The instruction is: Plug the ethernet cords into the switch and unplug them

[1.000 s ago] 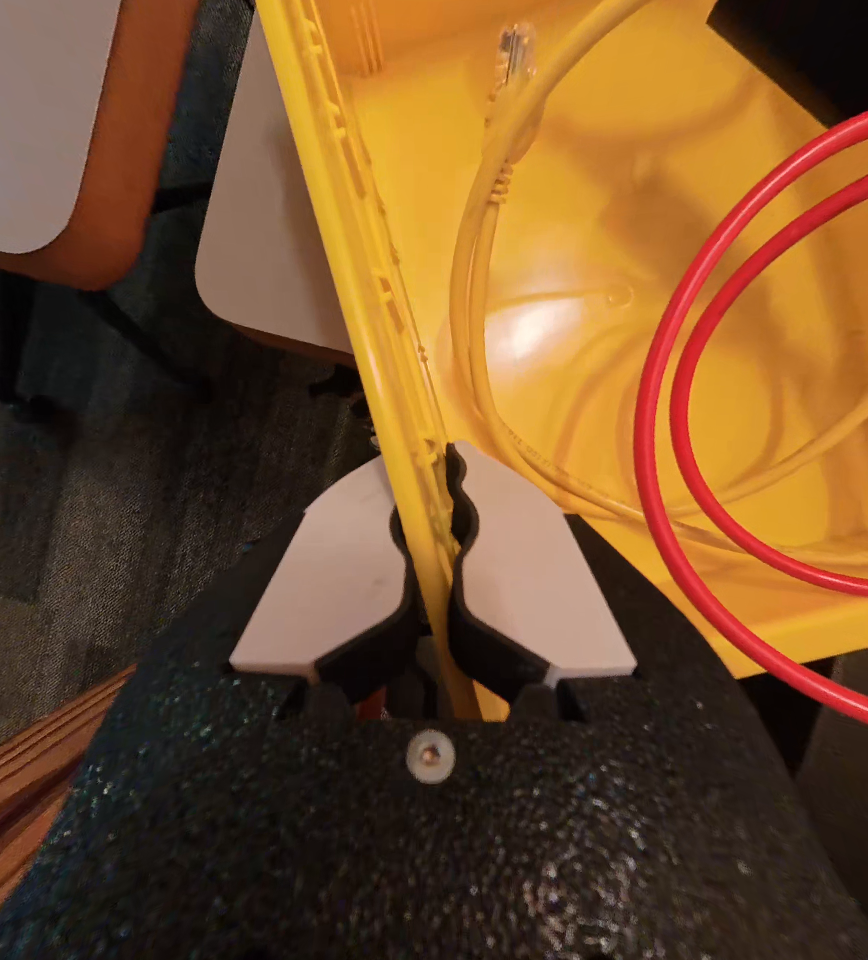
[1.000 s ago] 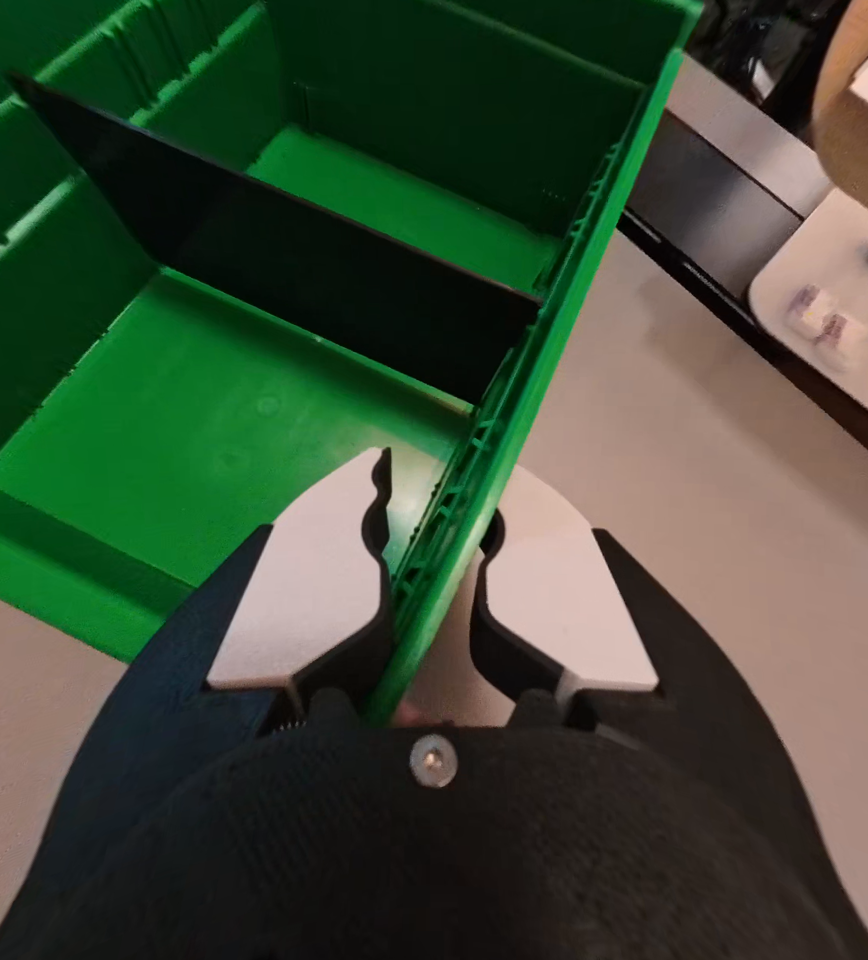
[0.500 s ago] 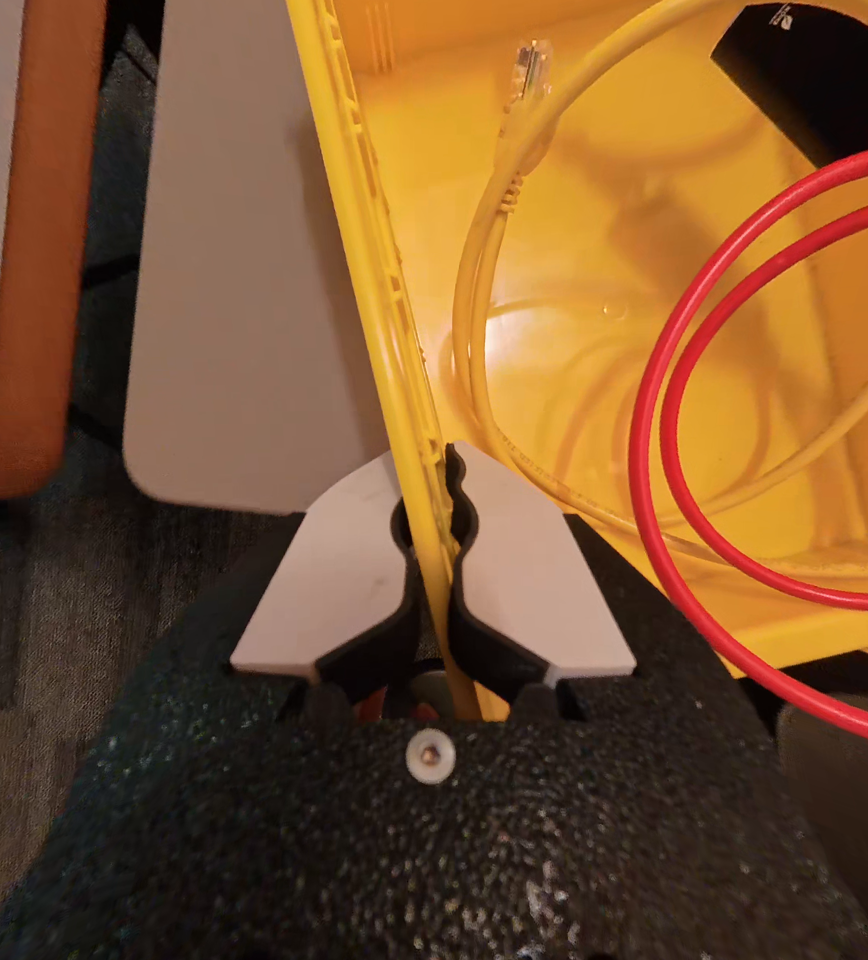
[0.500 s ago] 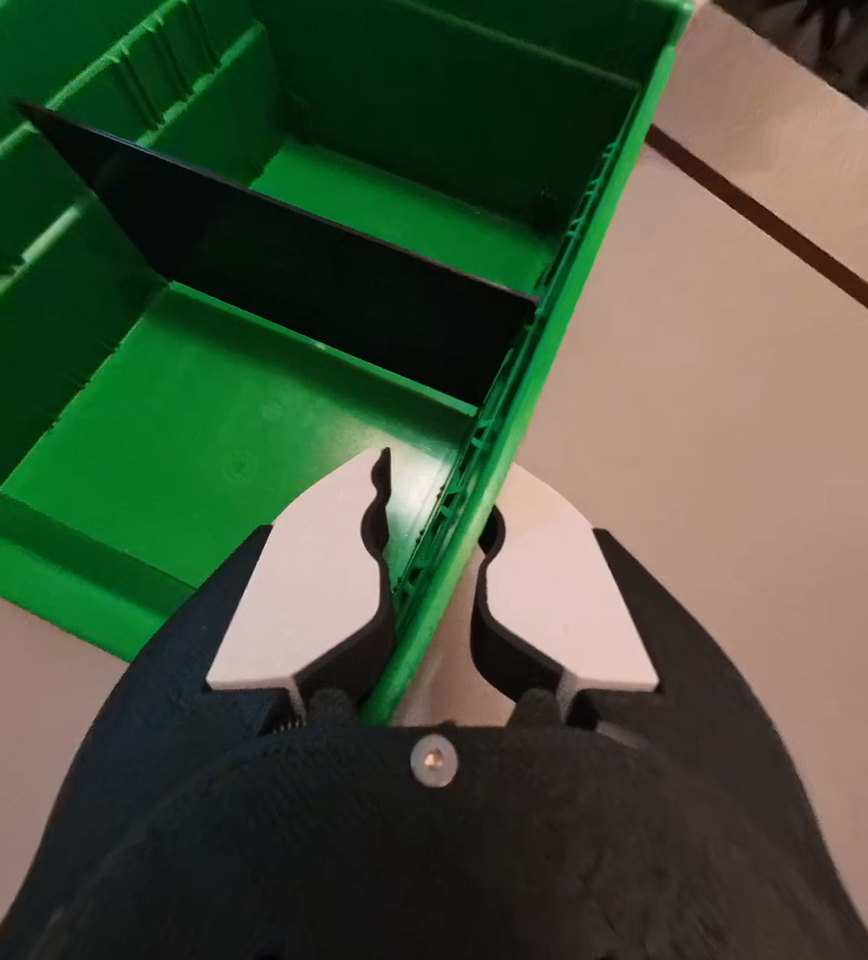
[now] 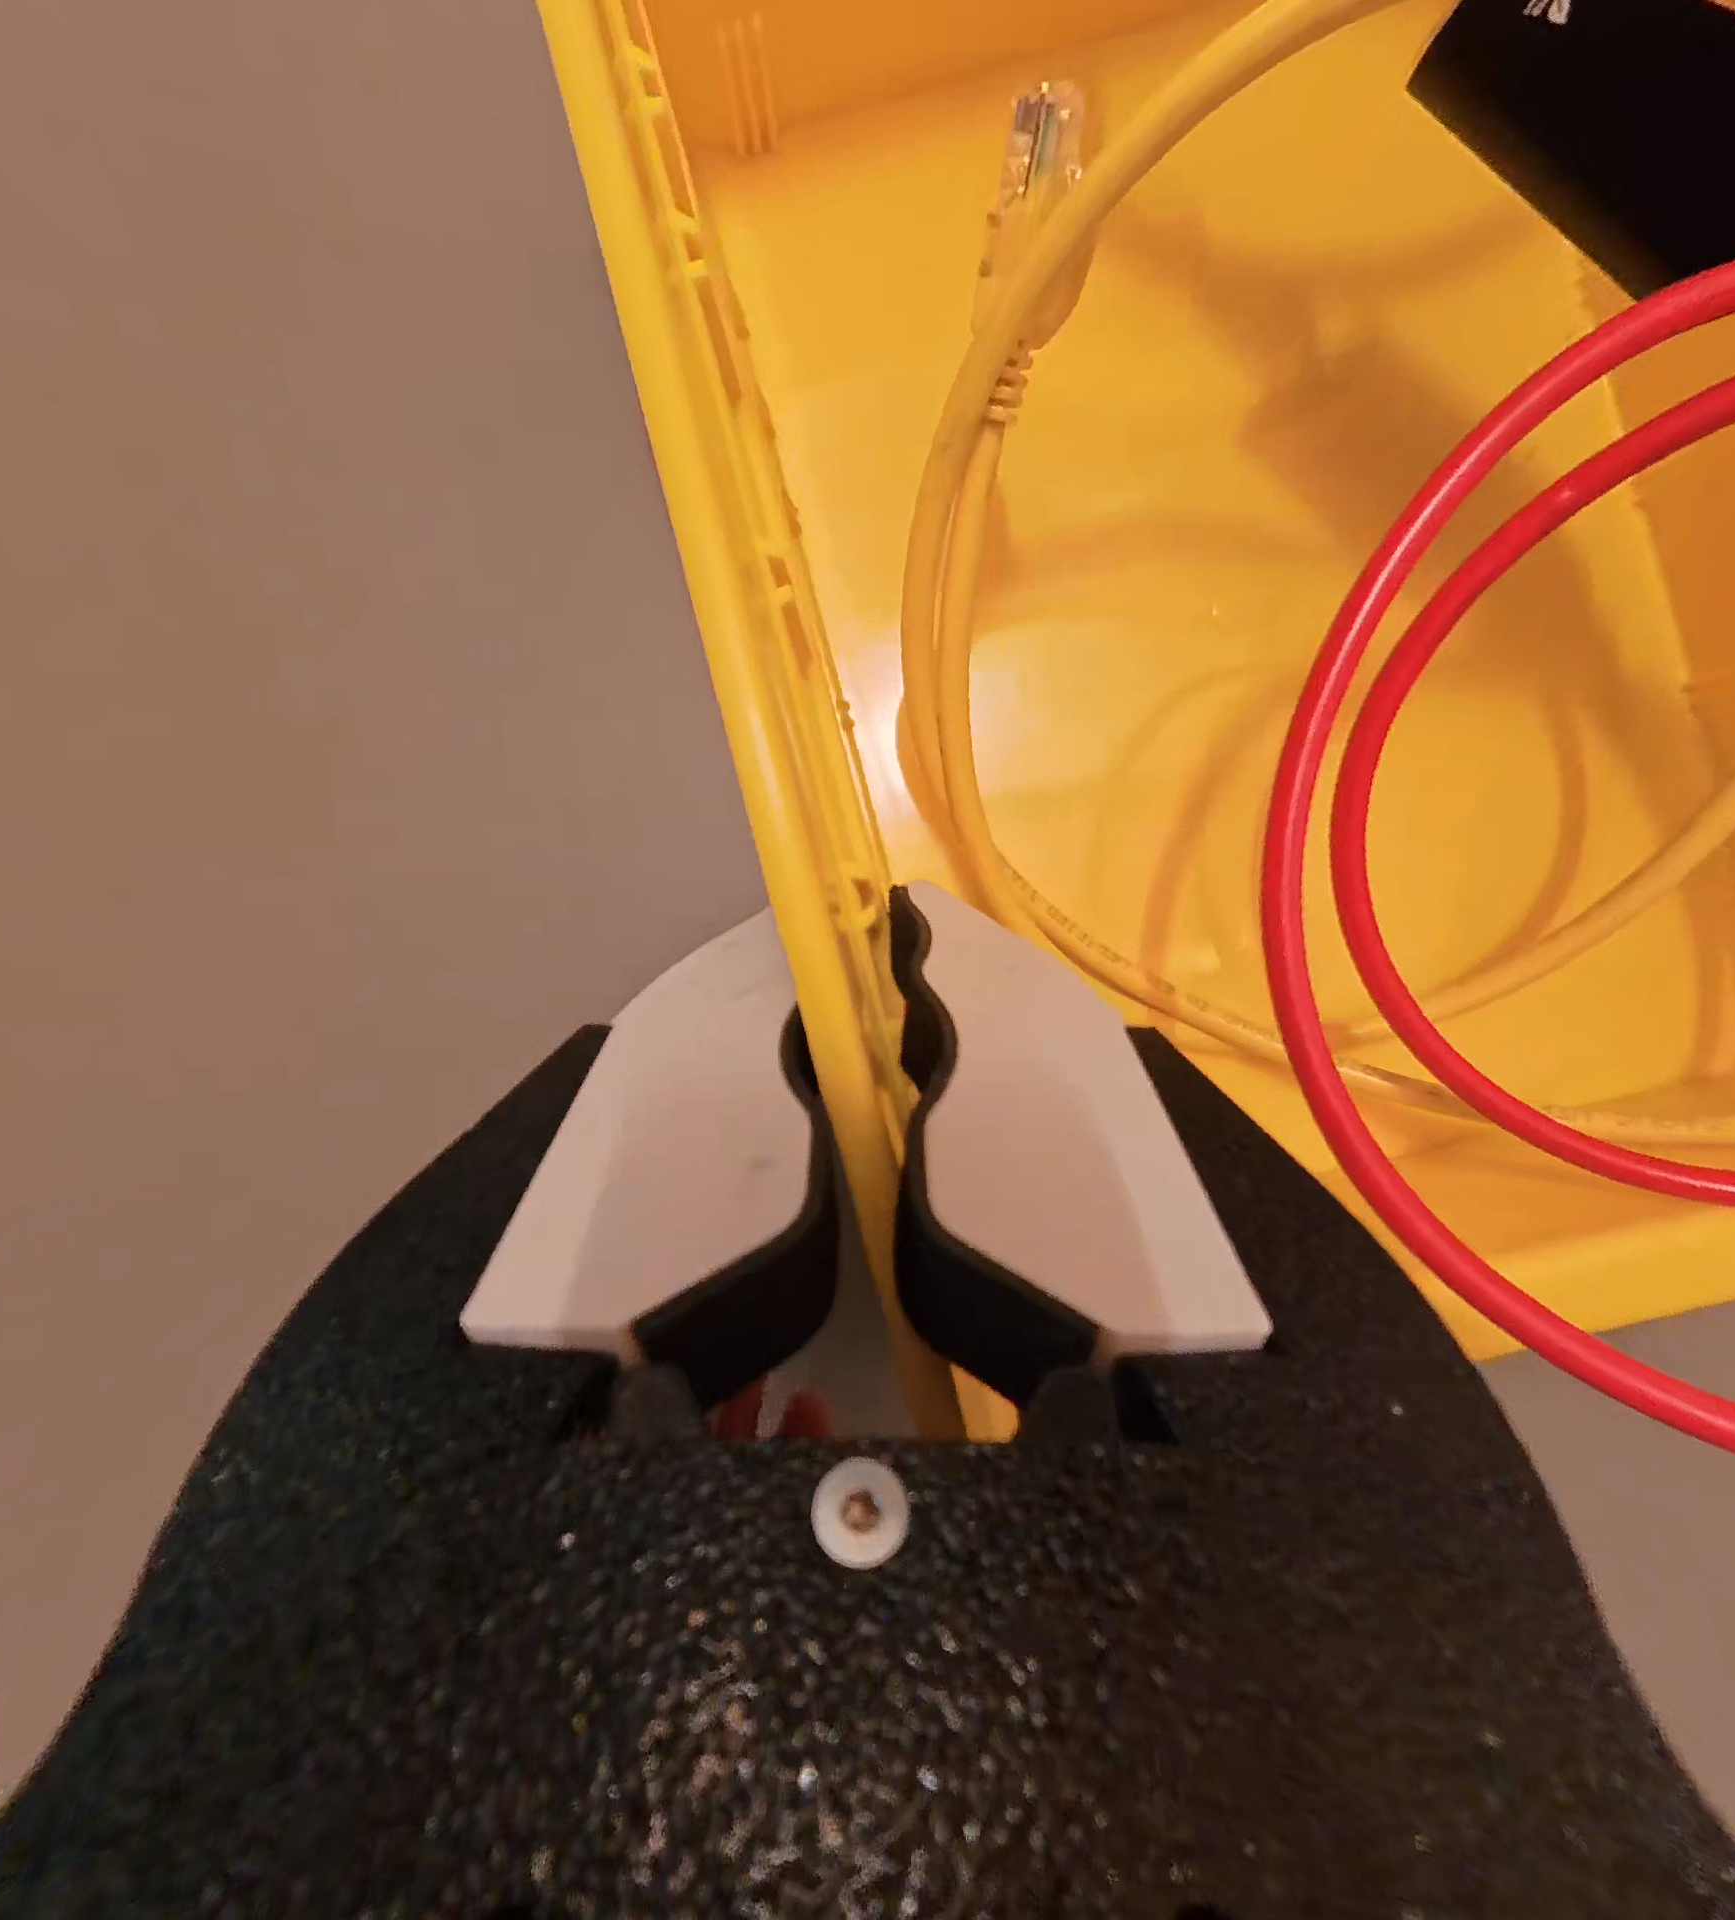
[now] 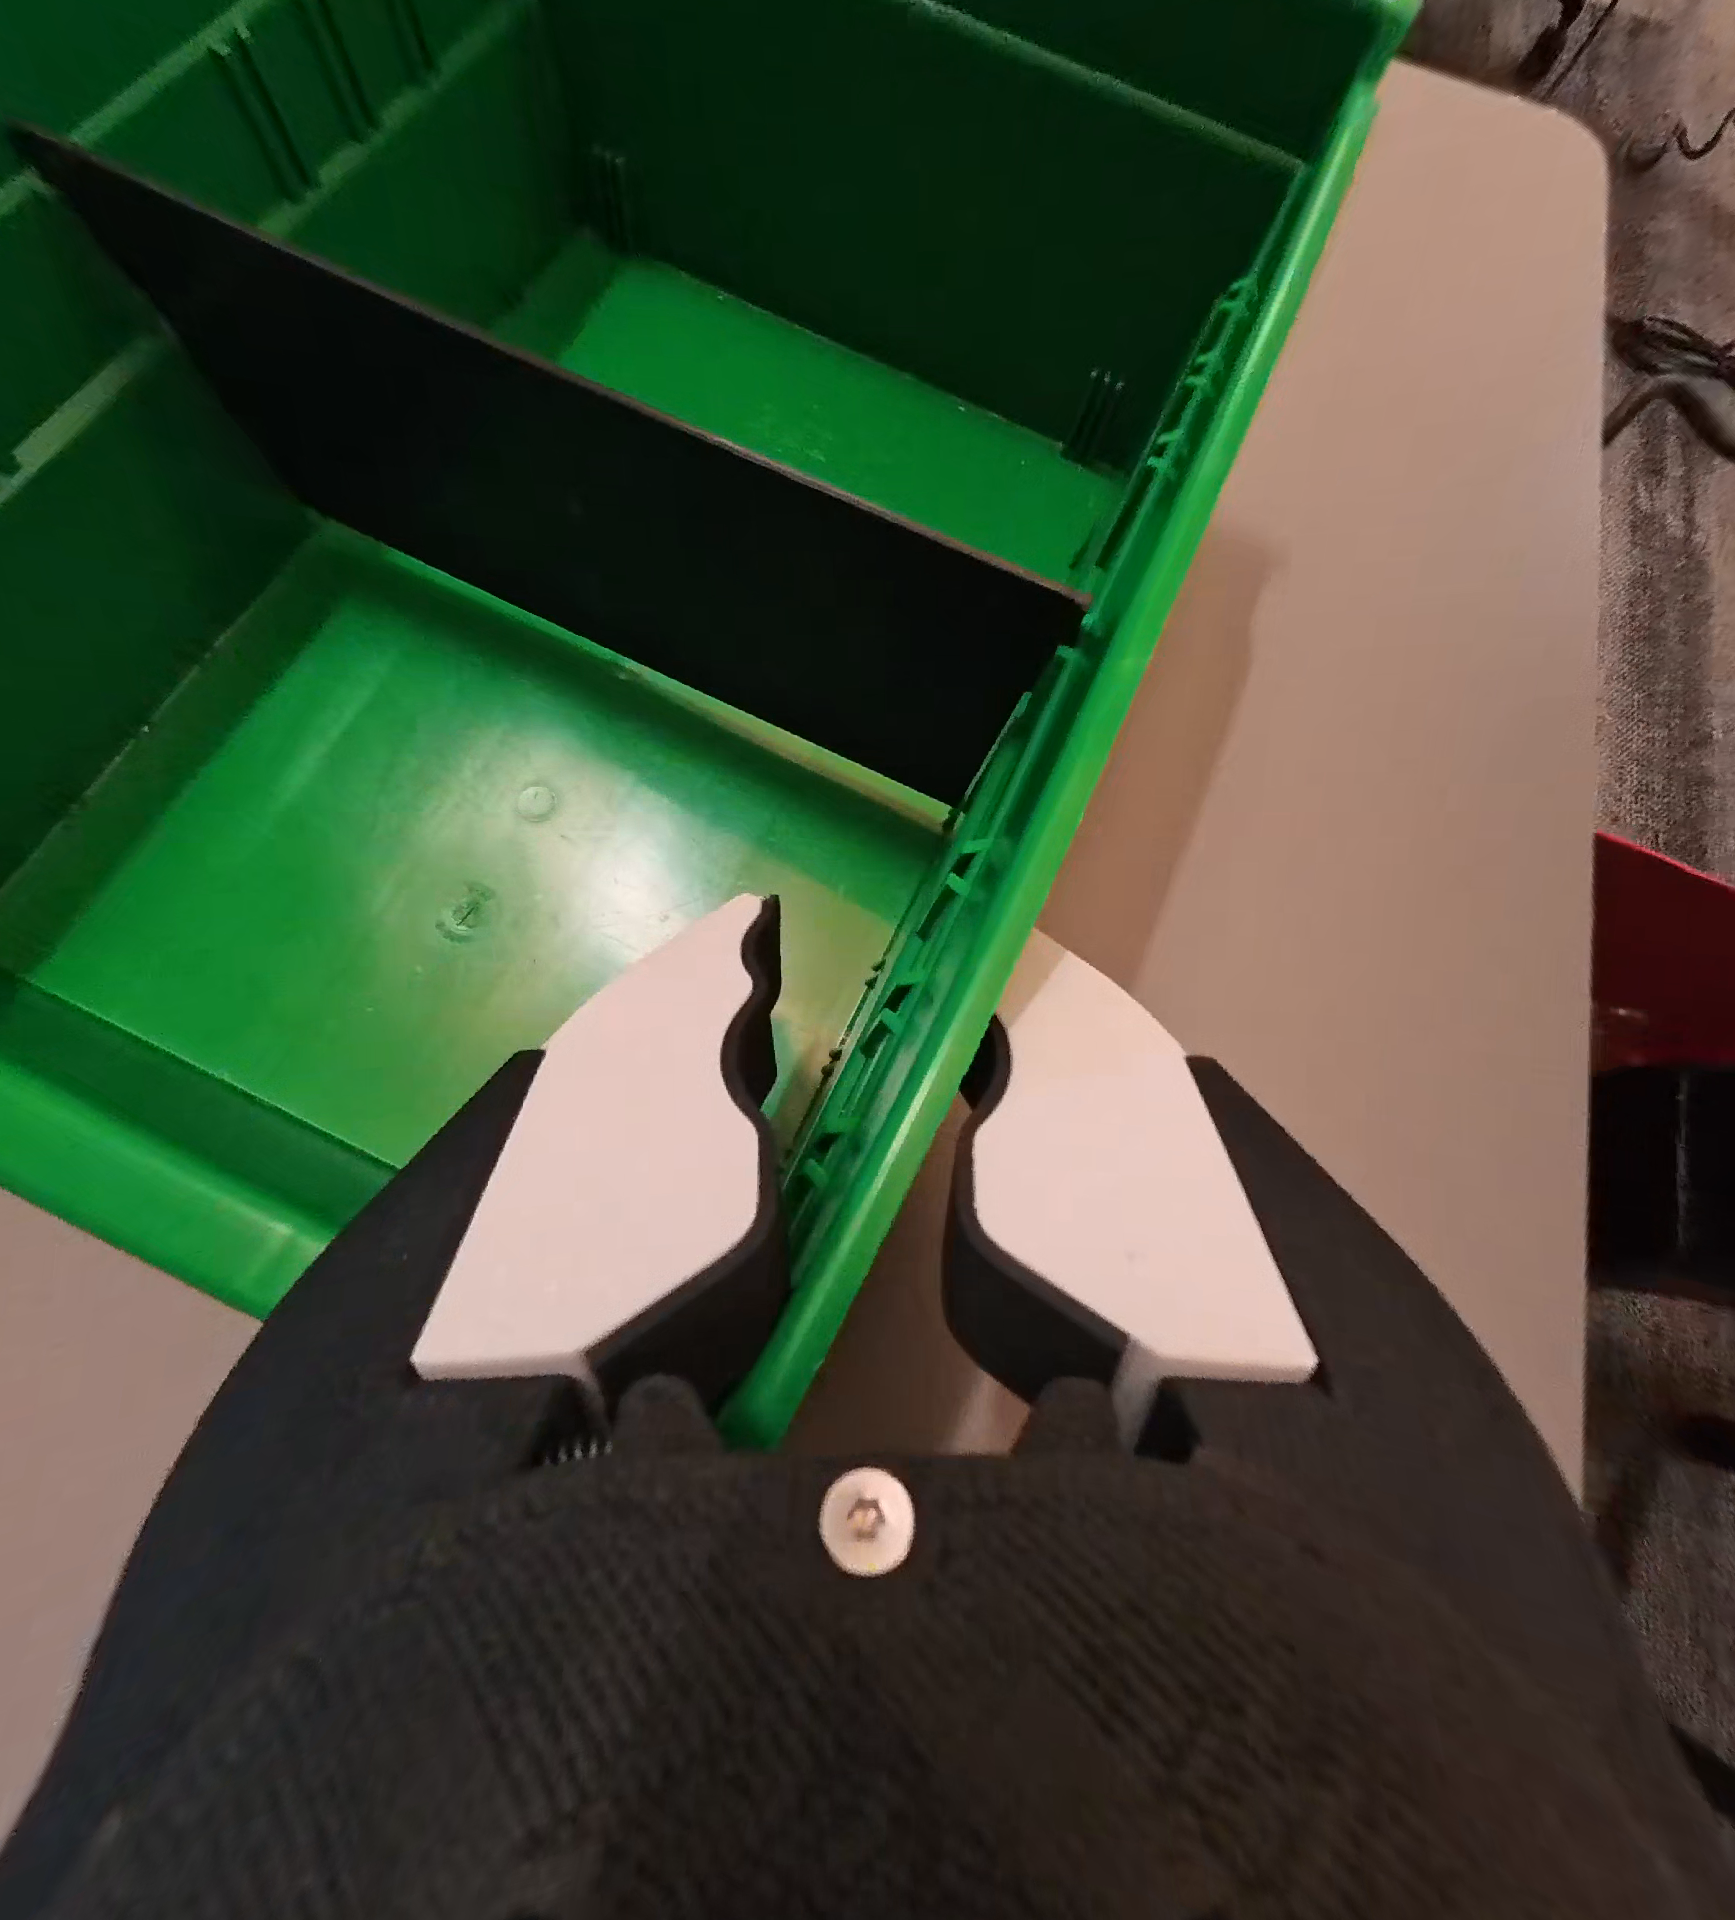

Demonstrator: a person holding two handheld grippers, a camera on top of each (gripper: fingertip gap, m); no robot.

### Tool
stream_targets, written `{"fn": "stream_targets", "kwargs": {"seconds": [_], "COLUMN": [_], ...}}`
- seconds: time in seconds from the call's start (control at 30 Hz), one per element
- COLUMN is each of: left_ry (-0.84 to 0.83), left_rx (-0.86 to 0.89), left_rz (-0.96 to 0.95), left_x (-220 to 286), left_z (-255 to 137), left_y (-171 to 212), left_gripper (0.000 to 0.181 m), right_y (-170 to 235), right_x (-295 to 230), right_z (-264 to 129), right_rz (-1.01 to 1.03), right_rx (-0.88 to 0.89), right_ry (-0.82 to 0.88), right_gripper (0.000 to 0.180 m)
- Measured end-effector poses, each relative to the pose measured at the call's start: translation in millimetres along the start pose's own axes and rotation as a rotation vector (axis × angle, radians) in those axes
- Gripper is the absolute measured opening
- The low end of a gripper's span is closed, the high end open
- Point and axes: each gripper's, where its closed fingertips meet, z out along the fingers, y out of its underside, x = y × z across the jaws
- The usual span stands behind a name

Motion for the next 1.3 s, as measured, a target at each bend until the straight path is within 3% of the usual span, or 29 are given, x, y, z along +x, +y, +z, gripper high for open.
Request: {"fn": "stream_targets", "kwargs": {"seconds": [0.3, 0.4, 0.5, 0.6, 0.7, 0.87, 1.0, 1.13, 1.3], "left_ry": [-0.029, -0.037, -0.057, -0.084, -0.139, -0.244, -0.276, -0.367, -0.365], "left_rx": [0.069, 0.097, 0.117, 0.173, 0.244, 0.362, 0.406, 0.442, 0.382], "left_rz": [0.012, 0.042, 0.12, 0.212, 0.395, 0.827, 1.167, 1.472, 1.632], "left_x": [12, 12, 10, 9, 13, 43, 71, 85, 84], "left_z": [27, 27, 22, 4, -17, -40, -39, -32, 9], "left_y": [-49, -50, -50, -59, -79, -118, -140, -162, -172], "left_gripper": [0.011, 0.02, 0.045, 0.058, 0.066, 0.087, 0.094, 0.098, 0.1], "right_y": [-19, -23, -30, -41, -58, -84, -99, -96, -84], "right_x": [28, 34, 39, 15, -38, -133, -185, -191, -180], "right_z": [27, 7, -29, -70, -100, -119, -125, -126, -123], "right_rz": [-0.021, -0.069, -0.113, -0.182, -0.205, -0.103, -0.059, -0.061, -0.043], "right_rx": [-0.024, 0.013, 0.062, 0.162, 0.32, 0.545, 0.598, 0.604, 0.562], "right_ry": [-0.031, 0.061, 0.201, 0.239, 0.163, -0.131, -0.354, -0.35, -0.347], "right_gripper": [0.036, 0.047, 0.056, 0.063, 0.069, 0.08, 0.092, 0.094, 0.092]}}
